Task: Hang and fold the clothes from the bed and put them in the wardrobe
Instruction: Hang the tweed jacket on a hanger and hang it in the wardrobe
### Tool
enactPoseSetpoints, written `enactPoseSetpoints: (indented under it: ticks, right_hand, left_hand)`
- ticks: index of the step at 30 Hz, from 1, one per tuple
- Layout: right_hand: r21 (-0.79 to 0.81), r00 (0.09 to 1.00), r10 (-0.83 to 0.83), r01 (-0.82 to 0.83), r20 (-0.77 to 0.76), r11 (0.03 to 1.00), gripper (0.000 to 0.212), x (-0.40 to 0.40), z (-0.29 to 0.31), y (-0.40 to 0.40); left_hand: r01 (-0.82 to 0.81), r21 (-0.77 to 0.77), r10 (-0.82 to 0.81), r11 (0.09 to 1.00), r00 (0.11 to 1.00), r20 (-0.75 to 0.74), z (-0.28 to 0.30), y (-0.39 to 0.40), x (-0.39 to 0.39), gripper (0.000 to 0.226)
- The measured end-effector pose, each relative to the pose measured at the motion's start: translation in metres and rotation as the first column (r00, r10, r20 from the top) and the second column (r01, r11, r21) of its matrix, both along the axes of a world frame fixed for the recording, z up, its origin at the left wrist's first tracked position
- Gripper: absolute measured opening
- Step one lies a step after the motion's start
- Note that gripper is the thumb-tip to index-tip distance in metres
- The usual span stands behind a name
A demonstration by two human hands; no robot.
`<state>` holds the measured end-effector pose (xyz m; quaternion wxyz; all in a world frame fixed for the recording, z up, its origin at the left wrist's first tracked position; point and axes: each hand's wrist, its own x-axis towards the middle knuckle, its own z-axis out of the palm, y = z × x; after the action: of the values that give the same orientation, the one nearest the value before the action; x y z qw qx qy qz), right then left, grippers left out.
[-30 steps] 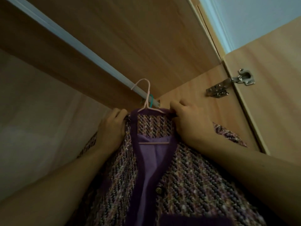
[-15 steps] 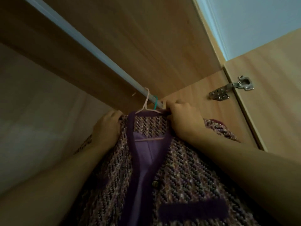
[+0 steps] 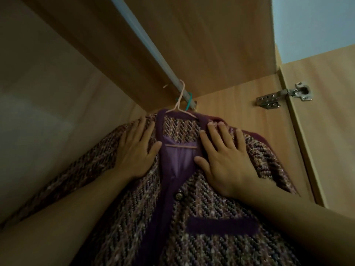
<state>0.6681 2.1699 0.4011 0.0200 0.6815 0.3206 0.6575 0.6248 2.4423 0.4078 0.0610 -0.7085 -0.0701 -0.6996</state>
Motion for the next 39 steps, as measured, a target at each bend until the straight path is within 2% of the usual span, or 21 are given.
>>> enactPoseSetpoints:
  ticks: [4, 7, 9, 12, 17, 20, 22, 27, 30, 35, 39]
  right_hand:
    - [-0.006, 0.993, -0.116, 0.116, 0.003, 0.993, 0.08, 0.014, -0.003, 0.004]
    - [0.024, 0.984, -0.174, 0.173, 0.042, 0.985, 0.085, 0.021, -0.006, 0.011]
    - [0.029, 0.978, -0.199, 0.198, 0.055, 0.98, 0.088, 0.021, -0.009, 0.013]
    - [0.022, 0.976, -0.213, 0.212, 0.051, 0.977, 0.091, 0.019, -0.014, 0.014]
    - [-0.031, 0.984, -0.175, 0.174, -0.034, 0.984, 0.096, 0.009, -0.047, 0.017]
    - [-0.074, 0.982, -0.15, 0.142, -0.119, 0.987, 0.1, 0.0, -0.077, 0.017]
    - [-0.133, 0.979, -0.142, 0.123, -0.143, 0.983, 0.102, -0.007, -0.101, 0.015]
    - [-0.306, 0.995, -0.055, 0.028, -0.08, 0.951, 0.091, -0.005, -0.183, 0.002]
    - [-0.377, 0.991, -0.115, 0.084, -0.062, 0.922, 0.086, 0.009, -0.215, -0.005]
    - [-0.347, 0.987, -0.126, 0.084, -0.1, 0.934, 0.082, 0.006, -0.233, 0.0]
    - [-0.288, 0.981, -0.057, 0.0, -0.187, 0.958, 0.074, -0.014, -0.255, -0.004]
  left_hand:
    - [0.021, -0.06, -0.026, 0.998, 0.996, -0.087, -0.026, 0.008, 0.043, 0.076]
    - [0.127, -0.113, -0.144, 0.985, 0.978, -0.152, -0.034, 0.009, 0.071, 0.071]
    - [0.184, -0.157, -0.211, 0.97, 0.961, -0.181, -0.04, 0.007, 0.079, 0.07]
    - [0.169, -0.18, -0.209, 0.969, 0.95, -0.232, -0.055, 0.011, 0.074, 0.072]
    - [-0.038, -0.152, -0.015, 0.988, 0.942, -0.334, -0.098, 0.015, 0.038, 0.071]
    - [-0.108, -0.123, 0.059, 0.987, 0.936, -0.347, -0.131, 0.009, 0.021, 0.084]
    - [-0.087, -0.126, 0.037, 0.988, 0.934, -0.355, -0.153, 0.006, 0.013, 0.087]
    - [-0.036, -0.076, 0.004, 0.996, 0.92, -0.393, -0.224, 0.003, 0.013, 0.068]
    - [-0.003, -0.072, -0.032, 0.997, 0.876, -0.482, -0.265, 0.006, 0.023, 0.07]
    - [0.026, -0.173, -0.117, 0.985, 0.836, -0.536, -0.281, -0.003, 0.016, 0.072]
    - [0.108, -0.198, -0.196, 0.974, 0.843, -0.501, -0.3, -0.004, 0.0, 0.068]
